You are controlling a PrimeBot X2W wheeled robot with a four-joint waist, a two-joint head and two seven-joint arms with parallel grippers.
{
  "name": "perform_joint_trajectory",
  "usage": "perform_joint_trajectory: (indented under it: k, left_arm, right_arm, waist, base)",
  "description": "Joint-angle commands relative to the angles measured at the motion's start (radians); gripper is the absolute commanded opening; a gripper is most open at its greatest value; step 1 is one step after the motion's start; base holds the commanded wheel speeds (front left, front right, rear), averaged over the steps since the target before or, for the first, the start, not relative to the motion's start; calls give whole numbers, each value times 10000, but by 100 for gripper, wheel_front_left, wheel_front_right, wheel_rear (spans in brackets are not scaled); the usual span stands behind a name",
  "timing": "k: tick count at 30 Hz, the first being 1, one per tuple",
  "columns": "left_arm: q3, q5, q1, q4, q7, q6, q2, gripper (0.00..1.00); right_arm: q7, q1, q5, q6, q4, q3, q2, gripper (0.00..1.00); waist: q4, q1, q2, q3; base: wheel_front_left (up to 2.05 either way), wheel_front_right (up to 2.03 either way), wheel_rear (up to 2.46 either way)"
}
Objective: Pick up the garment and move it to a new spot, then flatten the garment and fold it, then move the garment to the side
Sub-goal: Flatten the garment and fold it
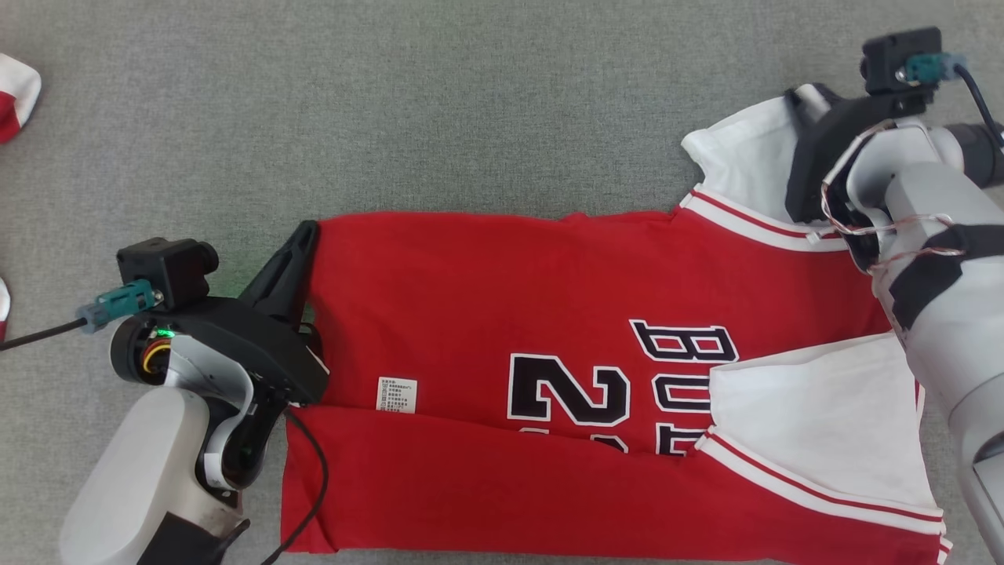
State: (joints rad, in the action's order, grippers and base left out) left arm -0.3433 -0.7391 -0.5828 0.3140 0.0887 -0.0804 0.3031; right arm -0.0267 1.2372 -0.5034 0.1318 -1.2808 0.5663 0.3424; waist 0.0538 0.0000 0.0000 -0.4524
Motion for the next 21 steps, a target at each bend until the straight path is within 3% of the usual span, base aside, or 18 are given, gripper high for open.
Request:
perform_joint_trajectory:
  k: [1,12,18,21]
  left_arm:
    - [19,32,-96,30,-89,-11,34,0]
    - [113,-97,341,609,-535,-27,98,0]
    - [287,-151,931,732,-768,87,376,0]
    - [294,-103,1282,623,-853,191,462,0]
  right_arm:
    - [-58,-24,63,-24,-89,35,-55,0]
    - [1373,-284,-34,-24,206,-76,-359,0]
    - [1996,-1349,-721,-24,1535,464,-169,0]
    - [2214,-2053,-1296,-24,2542,737,220,0]
  waist:
    - [-26,0,0,-2]
    - [-654,0,0,1066]
    - [-1206,0,0,1753]
    - [-1377,0,0,2053]
  base:
    - [0,0,0]
    - [0,0,0]
    - [0,0,0]
    - [0,0,0]
